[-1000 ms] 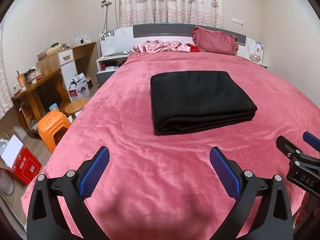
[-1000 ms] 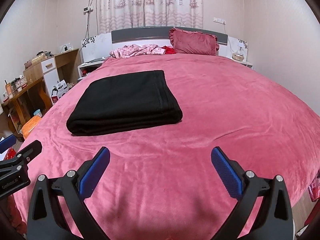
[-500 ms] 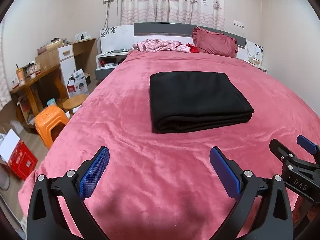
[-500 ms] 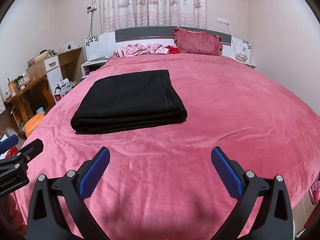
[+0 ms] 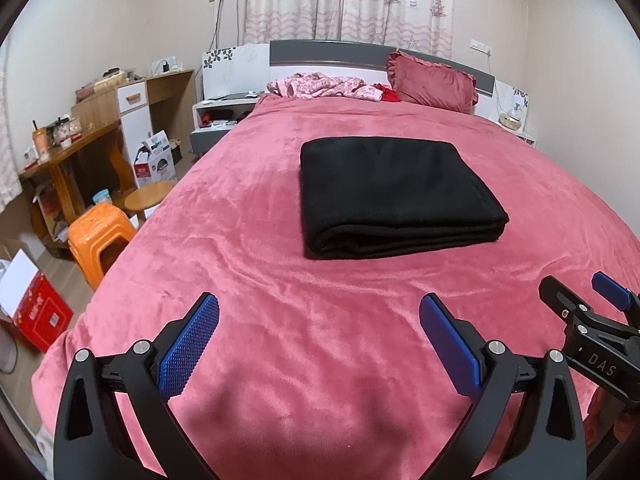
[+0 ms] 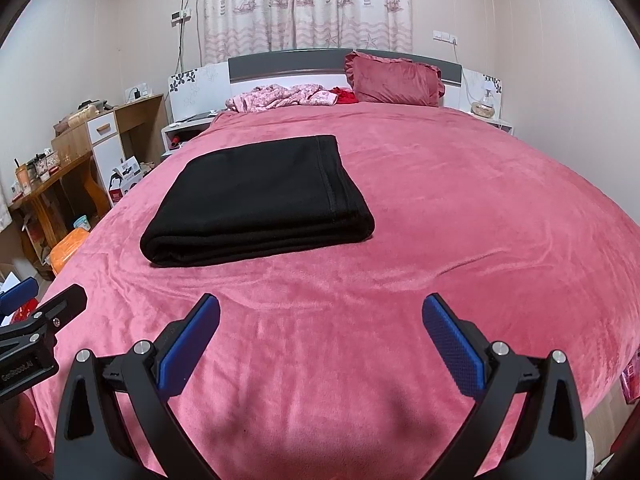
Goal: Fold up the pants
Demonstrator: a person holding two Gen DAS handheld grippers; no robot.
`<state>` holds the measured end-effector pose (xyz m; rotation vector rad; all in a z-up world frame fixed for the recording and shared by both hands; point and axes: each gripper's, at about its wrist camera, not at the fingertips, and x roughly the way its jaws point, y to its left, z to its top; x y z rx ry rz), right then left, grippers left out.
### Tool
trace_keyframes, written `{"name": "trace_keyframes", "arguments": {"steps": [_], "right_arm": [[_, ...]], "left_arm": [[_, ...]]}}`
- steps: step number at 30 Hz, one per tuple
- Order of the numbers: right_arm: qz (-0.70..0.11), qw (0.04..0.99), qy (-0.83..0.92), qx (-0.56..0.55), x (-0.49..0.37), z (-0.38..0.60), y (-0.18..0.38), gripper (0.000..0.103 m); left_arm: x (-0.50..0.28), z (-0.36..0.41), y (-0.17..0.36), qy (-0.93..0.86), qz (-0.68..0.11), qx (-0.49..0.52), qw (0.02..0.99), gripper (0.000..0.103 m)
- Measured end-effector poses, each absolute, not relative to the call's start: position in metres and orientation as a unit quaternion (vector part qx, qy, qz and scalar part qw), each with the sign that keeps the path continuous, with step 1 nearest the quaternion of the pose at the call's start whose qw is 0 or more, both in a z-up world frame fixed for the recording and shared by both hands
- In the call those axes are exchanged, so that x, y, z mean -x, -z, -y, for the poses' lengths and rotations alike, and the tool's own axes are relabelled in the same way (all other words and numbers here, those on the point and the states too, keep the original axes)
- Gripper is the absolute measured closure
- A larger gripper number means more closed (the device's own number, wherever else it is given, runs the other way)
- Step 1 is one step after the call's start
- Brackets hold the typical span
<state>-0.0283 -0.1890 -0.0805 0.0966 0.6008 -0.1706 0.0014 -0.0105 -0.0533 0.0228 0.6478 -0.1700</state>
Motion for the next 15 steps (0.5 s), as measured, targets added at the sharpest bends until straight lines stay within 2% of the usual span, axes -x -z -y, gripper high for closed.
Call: {"name": "trace_keyframes", "arguments": {"steps": [15], "right_arm": [[-0.299, 0.949, 0.081, -0.048, 0.0276, 0.1895, 0.0827, 0.002]], "left_arm": [[-0.0003, 0.0094, 0.0545, 0.085, -0.321, -0.017, 0.943, 0.004]]}}
